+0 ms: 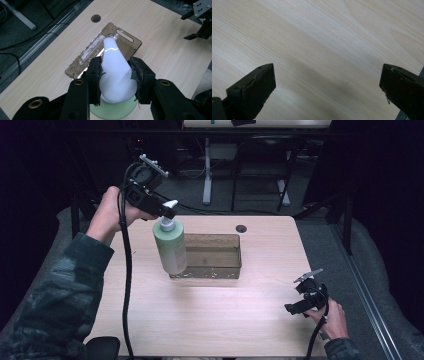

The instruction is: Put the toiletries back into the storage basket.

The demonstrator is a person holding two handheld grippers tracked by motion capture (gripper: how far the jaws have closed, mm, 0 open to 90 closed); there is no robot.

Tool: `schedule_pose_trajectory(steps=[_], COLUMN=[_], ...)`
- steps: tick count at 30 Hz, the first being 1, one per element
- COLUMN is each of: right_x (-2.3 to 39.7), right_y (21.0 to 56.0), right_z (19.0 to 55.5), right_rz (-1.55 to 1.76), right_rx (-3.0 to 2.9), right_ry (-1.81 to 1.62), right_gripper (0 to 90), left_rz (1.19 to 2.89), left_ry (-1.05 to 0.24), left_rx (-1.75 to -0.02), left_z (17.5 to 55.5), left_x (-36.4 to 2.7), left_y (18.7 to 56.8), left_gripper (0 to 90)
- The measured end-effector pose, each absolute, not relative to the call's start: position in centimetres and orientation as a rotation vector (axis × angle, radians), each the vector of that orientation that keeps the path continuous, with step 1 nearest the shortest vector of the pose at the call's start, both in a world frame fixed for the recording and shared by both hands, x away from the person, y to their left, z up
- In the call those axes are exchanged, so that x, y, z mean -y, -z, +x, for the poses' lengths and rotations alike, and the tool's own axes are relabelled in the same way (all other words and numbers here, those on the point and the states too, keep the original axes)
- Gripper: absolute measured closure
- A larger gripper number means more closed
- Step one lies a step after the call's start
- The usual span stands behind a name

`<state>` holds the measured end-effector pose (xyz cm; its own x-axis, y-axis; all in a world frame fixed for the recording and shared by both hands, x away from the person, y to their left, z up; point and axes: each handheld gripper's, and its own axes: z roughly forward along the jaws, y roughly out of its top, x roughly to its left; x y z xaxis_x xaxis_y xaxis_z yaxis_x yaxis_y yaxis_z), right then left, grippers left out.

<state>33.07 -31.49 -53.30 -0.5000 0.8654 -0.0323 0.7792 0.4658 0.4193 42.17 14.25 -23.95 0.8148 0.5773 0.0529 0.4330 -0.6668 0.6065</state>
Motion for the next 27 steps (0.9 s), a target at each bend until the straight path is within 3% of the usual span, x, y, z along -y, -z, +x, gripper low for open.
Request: schedule_pose_trajectory(steps=[27], right_x=[31.5], right_y=[53.3], right_z=[33.0], right_rz=[1.402], right_rx=[-2.469], right_ry=[-0.516], right_gripper=[0.0], left_rz=[2.389], left_ry=[-0.372], left_rx=[-0.744], left_z=[44.2], left_x=[-12.8], left_y=[22.4], left_gripper=[63.0])
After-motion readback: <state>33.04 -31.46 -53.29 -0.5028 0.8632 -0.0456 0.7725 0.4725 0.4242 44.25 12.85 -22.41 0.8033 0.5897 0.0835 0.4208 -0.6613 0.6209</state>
